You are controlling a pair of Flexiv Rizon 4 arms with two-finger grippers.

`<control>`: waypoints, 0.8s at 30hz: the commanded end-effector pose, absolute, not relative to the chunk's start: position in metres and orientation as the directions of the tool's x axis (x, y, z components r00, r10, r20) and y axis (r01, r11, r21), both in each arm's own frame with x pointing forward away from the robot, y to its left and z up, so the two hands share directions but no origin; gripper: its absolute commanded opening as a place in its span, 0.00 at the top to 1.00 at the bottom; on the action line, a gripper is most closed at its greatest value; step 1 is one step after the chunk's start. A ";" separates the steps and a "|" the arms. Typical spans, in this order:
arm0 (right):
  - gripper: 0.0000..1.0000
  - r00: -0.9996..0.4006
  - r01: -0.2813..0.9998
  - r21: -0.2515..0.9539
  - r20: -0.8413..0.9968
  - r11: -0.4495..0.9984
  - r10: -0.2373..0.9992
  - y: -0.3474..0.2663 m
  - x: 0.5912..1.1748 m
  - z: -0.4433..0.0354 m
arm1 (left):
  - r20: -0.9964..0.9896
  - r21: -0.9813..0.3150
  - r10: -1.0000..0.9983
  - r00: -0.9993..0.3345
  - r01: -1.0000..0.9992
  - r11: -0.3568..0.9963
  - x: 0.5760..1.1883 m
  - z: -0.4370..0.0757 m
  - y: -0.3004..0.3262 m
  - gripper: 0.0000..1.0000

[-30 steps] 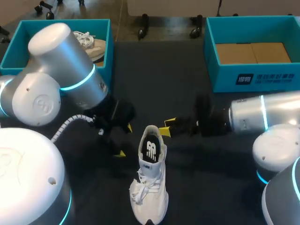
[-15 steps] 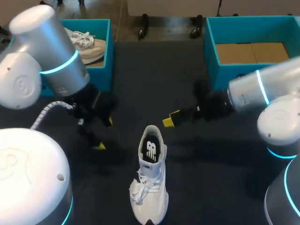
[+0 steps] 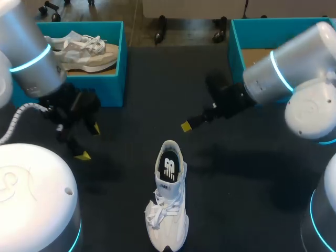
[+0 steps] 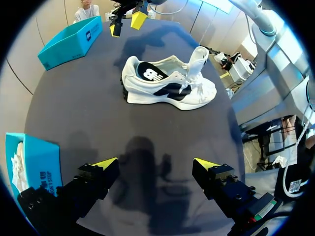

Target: Take the shoe out of the shoebox, open the shoe tongue, remove and reinsert the insole, then place the shoe into the shoebox

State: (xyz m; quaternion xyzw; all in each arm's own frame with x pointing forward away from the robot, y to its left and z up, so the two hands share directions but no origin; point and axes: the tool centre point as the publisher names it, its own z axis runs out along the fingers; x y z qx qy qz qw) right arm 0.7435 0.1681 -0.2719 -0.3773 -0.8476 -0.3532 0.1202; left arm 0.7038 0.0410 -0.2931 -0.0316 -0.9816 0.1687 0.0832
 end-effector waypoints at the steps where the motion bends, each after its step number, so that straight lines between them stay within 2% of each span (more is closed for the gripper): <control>1: 0.24 -0.676 0.733 0.290 0.413 0.615 0.611 0.172 0.743 -0.259 | 0.151 -0.347 0.089 -0.985 0.031 0.937 0.706 -0.279 0.058 0.00; 4: 0.15 -0.660 0.748 0.255 0.391 0.613 0.642 0.171 0.742 -0.254 | 0.146 -0.333 0.069 -0.987 0.016 0.943 0.711 -0.275 0.071 0.00; 5: 0.02 -0.658 0.749 0.250 0.388 0.614 0.645 0.171 0.742 -0.252 | 0.143 -0.329 0.065 -0.987 0.015 0.944 0.714 -0.273 0.076 0.00; 6: 0.00 -0.655 0.752 0.245 0.385 0.612 0.650 0.171 0.742 -0.249 | 0.142 -0.324 0.062 -0.988 0.012 0.946 0.716 -0.272 0.080 0.00; 16: 0.00 -0.608 0.794 0.204 0.294 0.573 0.738 0.175 0.744 -0.227 | 0.146 -0.321 0.065 -0.987 0.015 0.947 0.731 -0.258 0.111 0.00; 24: 0.00 -0.540 0.840 0.195 0.224 0.506 0.811 0.185 0.732 -0.226 | 0.163 -0.314 0.085 -0.983 0.030 0.949 0.741 -0.254 0.134 0.00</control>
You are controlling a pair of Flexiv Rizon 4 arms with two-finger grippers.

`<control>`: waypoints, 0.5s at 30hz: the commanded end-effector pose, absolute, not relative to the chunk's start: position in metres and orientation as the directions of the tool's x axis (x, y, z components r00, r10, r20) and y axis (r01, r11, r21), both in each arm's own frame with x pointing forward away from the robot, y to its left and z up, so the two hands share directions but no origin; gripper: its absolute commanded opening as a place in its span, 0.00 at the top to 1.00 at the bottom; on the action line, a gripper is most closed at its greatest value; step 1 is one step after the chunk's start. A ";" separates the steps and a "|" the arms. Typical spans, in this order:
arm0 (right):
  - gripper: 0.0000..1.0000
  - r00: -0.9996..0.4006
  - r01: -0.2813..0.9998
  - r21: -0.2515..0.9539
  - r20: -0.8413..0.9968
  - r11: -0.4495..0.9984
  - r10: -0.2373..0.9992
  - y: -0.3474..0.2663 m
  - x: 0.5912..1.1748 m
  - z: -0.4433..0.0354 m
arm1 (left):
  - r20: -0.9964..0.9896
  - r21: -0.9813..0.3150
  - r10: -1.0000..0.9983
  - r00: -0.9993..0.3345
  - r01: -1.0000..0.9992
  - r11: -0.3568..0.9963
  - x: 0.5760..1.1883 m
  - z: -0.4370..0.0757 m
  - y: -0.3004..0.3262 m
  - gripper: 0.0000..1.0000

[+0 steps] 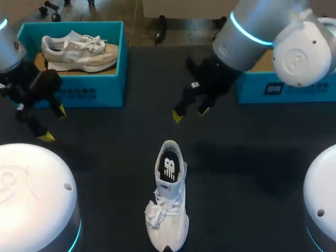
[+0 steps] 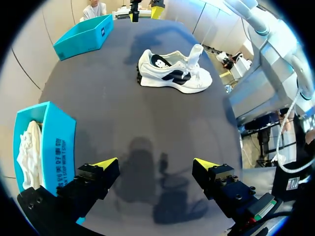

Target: Take the shoe out of the shoebox, open the shoe tongue, remove and reinsert the insole, then place the shoe into the shoebox

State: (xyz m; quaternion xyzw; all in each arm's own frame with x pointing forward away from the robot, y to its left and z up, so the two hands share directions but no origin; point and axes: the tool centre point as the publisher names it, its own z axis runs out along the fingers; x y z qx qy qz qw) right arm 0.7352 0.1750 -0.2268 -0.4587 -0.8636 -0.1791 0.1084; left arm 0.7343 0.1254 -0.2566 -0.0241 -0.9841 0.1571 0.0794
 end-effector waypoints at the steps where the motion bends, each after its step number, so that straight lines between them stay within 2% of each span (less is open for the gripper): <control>1: 0.00 -0.532 0.845 0.195 0.214 0.498 0.819 0.186 0.730 -0.226 | 0.165 -0.313 0.091 -0.982 0.035 0.949 0.742 -0.253 0.136 0.00; 4: 0.04 -0.511 0.854 0.218 0.186 0.472 0.839 0.192 0.725 -0.223 | 0.152 -0.325 0.126 -0.980 0.071 0.943 0.748 -0.251 0.144 0.00; 10: 0.39 -0.480 0.866 0.251 0.180 0.431 0.859 0.206 0.711 -0.224 | 0.096 -0.339 0.235 -0.967 0.191 0.921 0.766 -0.242 0.160 0.00; 12: 0.56 -0.472 0.870 0.254 0.180 0.423 0.863 0.211 0.705 -0.226 | 0.083 -0.340 0.269 -0.960 0.227 0.913 0.773 -0.237 0.165 0.00; 13: 0.73 -0.467 0.872 0.259 0.183 0.416 0.865 0.214 0.702 -0.227 | 0.081 -0.340 0.277 -0.958 0.235 0.911 0.776 -0.235 0.168 0.00; 14: 0.99 -0.461 0.875 0.261 0.184 0.409 0.868 0.217 0.699 -0.229 | 0.078 -0.341 0.281 -0.957 0.239 0.909 0.779 -0.233 0.170 0.00; 15: 1.00 -0.447 0.881 0.259 0.181 0.396 0.876 0.219 0.697 -0.230 | 0.073 -0.342 0.297 -0.952 0.256 0.904 0.781 -0.232 0.171 0.00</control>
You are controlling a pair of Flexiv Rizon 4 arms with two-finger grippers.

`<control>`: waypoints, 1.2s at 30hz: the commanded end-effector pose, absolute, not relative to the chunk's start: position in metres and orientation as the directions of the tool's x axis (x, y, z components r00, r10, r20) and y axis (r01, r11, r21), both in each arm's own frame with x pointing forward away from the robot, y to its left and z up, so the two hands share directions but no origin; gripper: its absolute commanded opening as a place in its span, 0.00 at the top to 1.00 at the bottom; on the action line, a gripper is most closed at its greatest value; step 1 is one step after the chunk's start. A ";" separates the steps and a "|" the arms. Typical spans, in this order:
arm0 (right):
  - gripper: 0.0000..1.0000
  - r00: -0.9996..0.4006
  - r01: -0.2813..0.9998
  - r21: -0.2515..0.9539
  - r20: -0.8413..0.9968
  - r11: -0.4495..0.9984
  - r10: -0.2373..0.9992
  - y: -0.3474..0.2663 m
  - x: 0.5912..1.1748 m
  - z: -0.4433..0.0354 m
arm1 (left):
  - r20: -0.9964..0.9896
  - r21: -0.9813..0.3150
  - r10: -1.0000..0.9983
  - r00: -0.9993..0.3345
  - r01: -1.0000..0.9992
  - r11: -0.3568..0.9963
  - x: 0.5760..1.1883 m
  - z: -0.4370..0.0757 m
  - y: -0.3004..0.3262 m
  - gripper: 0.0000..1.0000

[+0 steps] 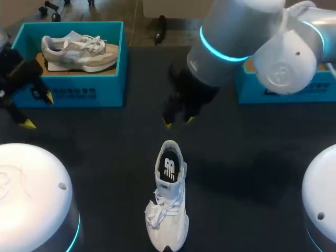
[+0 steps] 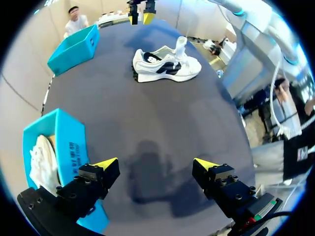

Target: Take the shoe out of the shoebox, open the shoe tongue, remove and reinsert the insole, then place the shoe into the shoebox

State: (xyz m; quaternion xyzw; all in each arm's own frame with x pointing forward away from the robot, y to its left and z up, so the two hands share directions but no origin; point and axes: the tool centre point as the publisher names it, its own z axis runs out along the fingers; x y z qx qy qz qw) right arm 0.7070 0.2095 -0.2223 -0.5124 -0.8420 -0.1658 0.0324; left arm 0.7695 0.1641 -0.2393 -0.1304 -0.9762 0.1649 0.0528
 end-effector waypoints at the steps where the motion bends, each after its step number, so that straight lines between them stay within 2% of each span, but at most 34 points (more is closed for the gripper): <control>1: 1.00 -0.434 0.886 0.261 0.180 0.382 0.883 0.221 0.694 -0.231 | 0.071 -0.343 0.310 -0.948 0.268 0.900 0.783 -0.231 0.171 0.00; 6: 1.00 -0.337 0.911 0.306 0.159 0.278 0.928 0.231 0.682 -0.240 | 0.074 -0.313 0.348 -0.935 0.309 0.898 0.786 -0.230 0.169 0.00; 21: 1.00 -0.337 0.911 0.306 0.159 0.278 0.928 0.231 0.682 -0.240 | 0.074 -0.313 0.348 -0.935 0.309 0.898 0.786 -0.230 0.169 0.00; 25: 1.00 -0.246 0.927 0.292 -0.006 0.237 0.969 0.247 0.678 -0.251 | 0.074 -0.313 0.348 -0.935 0.309 0.898 0.786 -0.230 0.169 0.00; 31: 1.00 -0.120 0.959 0.244 -0.111 0.144 0.987 0.252 0.672 -0.282 | 0.074 -0.313 0.348 -0.935 0.309 0.898 0.786 -0.230 0.169 0.00; 36: 1.00 -0.076 0.964 0.240 -0.149 0.110 0.986 0.255 0.665 -0.294 | 0.074 -0.313 0.348 -0.935 0.309 0.898 0.786 -0.230 0.169 0.00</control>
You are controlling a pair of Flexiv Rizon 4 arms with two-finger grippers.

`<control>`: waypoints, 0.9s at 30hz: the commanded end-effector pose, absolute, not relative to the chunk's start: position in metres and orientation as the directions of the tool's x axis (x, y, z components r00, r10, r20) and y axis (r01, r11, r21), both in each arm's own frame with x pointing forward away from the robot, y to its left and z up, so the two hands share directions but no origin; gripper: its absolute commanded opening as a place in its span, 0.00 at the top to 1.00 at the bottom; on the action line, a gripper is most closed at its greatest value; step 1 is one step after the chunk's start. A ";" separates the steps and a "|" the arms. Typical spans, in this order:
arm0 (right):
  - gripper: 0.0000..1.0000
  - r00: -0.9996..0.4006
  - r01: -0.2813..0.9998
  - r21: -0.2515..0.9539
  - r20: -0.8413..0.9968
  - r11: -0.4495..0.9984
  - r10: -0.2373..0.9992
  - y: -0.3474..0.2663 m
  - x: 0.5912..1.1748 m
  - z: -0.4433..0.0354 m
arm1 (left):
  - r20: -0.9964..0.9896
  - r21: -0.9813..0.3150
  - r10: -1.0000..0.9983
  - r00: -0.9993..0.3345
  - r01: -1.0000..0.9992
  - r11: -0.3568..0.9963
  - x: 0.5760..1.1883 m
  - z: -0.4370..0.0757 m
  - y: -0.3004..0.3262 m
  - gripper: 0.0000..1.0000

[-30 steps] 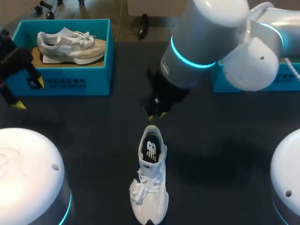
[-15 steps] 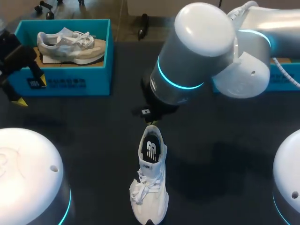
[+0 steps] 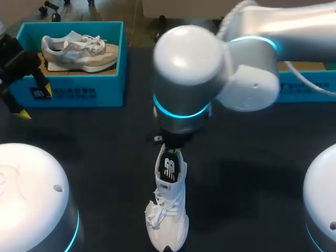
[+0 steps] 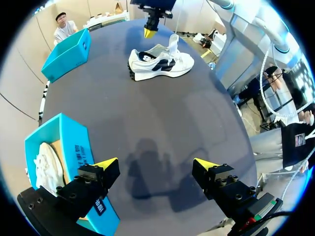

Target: Take the shoe out of the shoebox, open the shoe tongue, remove and reinsert the insole, then place the shoe into the shoebox

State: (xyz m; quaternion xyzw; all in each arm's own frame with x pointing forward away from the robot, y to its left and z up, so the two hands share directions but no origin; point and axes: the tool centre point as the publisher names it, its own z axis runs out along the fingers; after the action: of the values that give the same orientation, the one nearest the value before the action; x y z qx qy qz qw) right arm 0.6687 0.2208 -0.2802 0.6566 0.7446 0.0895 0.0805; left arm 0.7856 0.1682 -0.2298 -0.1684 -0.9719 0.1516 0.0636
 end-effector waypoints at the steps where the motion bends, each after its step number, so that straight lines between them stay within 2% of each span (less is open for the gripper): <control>1: 1.00 -0.058 0.965 0.244 -0.154 0.094 0.986 0.255 0.664 -0.295 | 0.074 -0.313 0.348 -0.935 0.309 0.898 0.786 -0.230 0.169 0.00; 7: 1.00 -0.011 0.961 0.272 -0.147 0.051 0.989 0.258 0.654 -0.303 | 0.074 -0.313 0.348 -0.935 0.309 0.898 0.786 -0.230 0.169 0.00; 13: 1.00 0.082 0.954 0.298 -0.237 -0.008 0.968 0.259 0.650 -0.312 | 0.074 -0.313 0.348 -0.935 0.309 0.898 0.786 -0.230 0.169 0.00; 17: 1.00 0.167 0.932 0.357 -0.287 -0.057 0.943 0.257 0.648 -0.313 | 0.074 -0.313 0.348 -0.935 0.309 0.898 0.786 -0.230 0.169 0.00; 27: 1.00 0.172 0.927 0.370 -0.276 -0.060 0.946 0.256 0.648 -0.312 | 0.074 -0.313 0.348 -0.935 0.309 0.898 0.786 -0.230 0.169 0.00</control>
State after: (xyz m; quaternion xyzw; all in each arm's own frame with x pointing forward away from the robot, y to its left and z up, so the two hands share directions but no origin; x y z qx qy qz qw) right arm 0.6568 0.2468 -0.3073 0.6296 0.7684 0.0533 0.1018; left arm 0.7858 0.1683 -0.2299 -0.1684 -0.9719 0.1516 0.0634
